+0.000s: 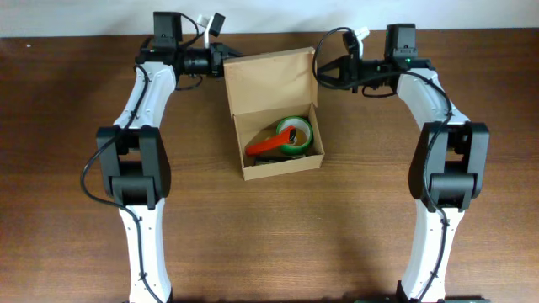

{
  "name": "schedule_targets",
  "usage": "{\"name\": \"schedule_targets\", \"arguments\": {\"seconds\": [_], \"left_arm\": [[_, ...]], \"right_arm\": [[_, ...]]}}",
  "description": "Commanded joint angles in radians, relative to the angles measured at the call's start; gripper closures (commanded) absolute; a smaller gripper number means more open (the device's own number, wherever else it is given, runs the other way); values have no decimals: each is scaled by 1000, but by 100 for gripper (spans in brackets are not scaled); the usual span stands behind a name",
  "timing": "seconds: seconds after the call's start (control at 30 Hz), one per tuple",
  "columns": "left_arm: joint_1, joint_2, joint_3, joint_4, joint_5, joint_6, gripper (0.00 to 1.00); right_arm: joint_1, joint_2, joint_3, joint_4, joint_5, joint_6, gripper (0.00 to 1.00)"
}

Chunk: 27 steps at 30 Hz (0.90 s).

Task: Pack container
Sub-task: 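Push the box lid flaps closed with both grippers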

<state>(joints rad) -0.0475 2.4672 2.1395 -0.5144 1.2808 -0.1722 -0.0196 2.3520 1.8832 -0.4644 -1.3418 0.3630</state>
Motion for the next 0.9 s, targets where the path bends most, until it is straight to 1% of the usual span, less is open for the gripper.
{"name": "schedule_targets", "arguments": {"seconds": [0.0,0.03,0.1,0.17,0.23,0.3,0.33,0.4,0.47,0.57,0.73,0.8,0.87], "left_arm": [[7,-74,22,-15,40,33,98],[6,-89,22,-43,40,53,98],[3,-129,22,-147,39,153,98],[-7,-177,22,-286,-5,268,98],[-32,-236,22,-440,-93,399,98],[-60,-283,22,-526,-154,468,98],[-78,-303,22,-559,-183,488,98],[-112,-314,22,-620,-212,529,98],[-136,-314,22,-676,-213,572,98],[-167,-314,22,-757,-258,639,98],[-174,-314,22,-775,-261,639,98],[-174,-314,22,-823,-261,645,98],[-174,-315,22,-882,-261,678,98]], "right_arm": [[6,-13,33,-3,-38,-13,96],[6,-29,36,-3,-35,-15,96],[6,-58,36,-4,-34,-18,96],[7,-83,36,-20,-35,-18,96],[8,-118,36,-72,0,-59,96],[8,-174,36,-250,121,-201,96],[9,-217,36,-399,245,-327,96],[20,-296,36,-612,426,-497,96],[19,-350,36,-694,451,-558,96],[19,-402,36,-727,516,-573,96],[19,-412,36,-722,517,-573,96],[19,-412,36,-718,540,-572,96],[19,-412,40,-709,555,-567,96]]}}
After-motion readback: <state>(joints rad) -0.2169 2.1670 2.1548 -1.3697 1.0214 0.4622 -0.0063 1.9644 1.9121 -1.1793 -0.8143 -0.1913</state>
